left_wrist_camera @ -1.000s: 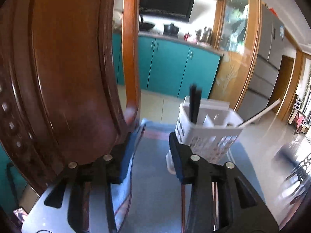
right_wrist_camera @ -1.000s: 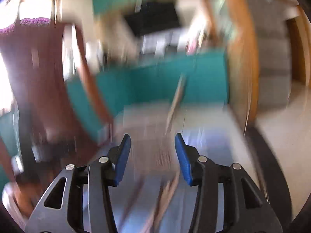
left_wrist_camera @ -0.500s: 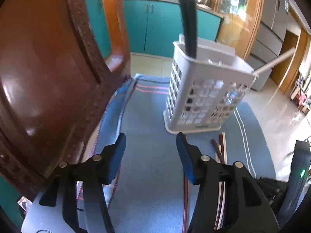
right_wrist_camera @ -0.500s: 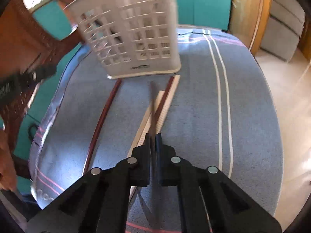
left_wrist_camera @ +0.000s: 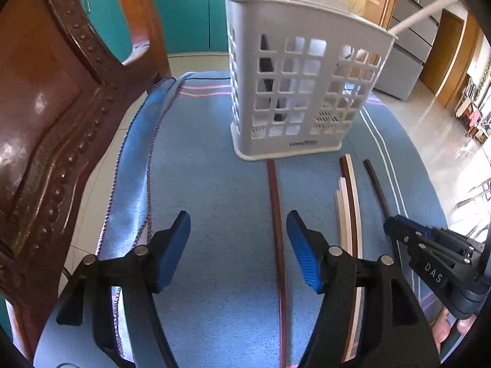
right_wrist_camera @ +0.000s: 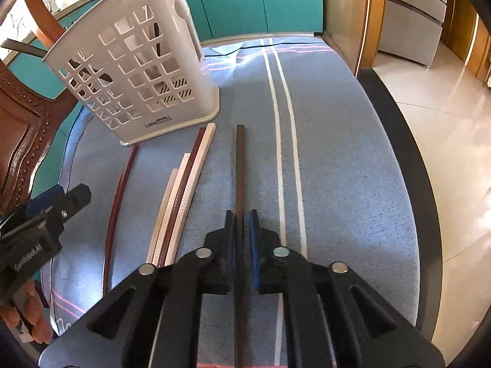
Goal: Organize utensils
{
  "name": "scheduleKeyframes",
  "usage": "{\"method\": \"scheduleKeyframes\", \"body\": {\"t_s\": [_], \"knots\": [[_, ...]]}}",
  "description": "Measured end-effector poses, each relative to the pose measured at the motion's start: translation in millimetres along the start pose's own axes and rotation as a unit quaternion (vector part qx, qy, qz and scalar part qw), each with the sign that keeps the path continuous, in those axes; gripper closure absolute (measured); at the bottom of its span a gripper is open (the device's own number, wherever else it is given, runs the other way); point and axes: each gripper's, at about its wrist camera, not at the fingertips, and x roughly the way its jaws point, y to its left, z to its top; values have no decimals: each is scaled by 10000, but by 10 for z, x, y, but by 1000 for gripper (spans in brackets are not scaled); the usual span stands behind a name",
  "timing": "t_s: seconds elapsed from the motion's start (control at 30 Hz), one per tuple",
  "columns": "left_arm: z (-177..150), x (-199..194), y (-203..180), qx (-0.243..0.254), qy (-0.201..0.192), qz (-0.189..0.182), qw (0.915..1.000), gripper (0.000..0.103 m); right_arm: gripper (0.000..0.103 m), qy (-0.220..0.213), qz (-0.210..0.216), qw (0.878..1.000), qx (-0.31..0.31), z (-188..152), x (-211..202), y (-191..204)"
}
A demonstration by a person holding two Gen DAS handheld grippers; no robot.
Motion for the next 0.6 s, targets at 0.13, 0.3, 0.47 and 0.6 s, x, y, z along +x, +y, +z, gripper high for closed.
{"method": "scheduleKeyframes", "body": {"t_s": [0.13, 0.3, 0.47, 0.6], "knots": [[-27, 30, -23, 27, 63, 36, 10000, 34, 79, -54, -77, 9999, -90, -14, 0, 21], [-83, 95, -38, 89, 163, 93, 9998, 33, 71, -178, -274, 9989, -346, -27, 32, 133], [-113, 82, 9, 10, 185, 129, 9997, 32, 69, -310, -449, 9956, -765, -50, 88, 305], [-121, 97, 50, -42, 236, 182, 9995, 30, 69, -315, -300, 9922, -1172, -106, 102, 472]]}}
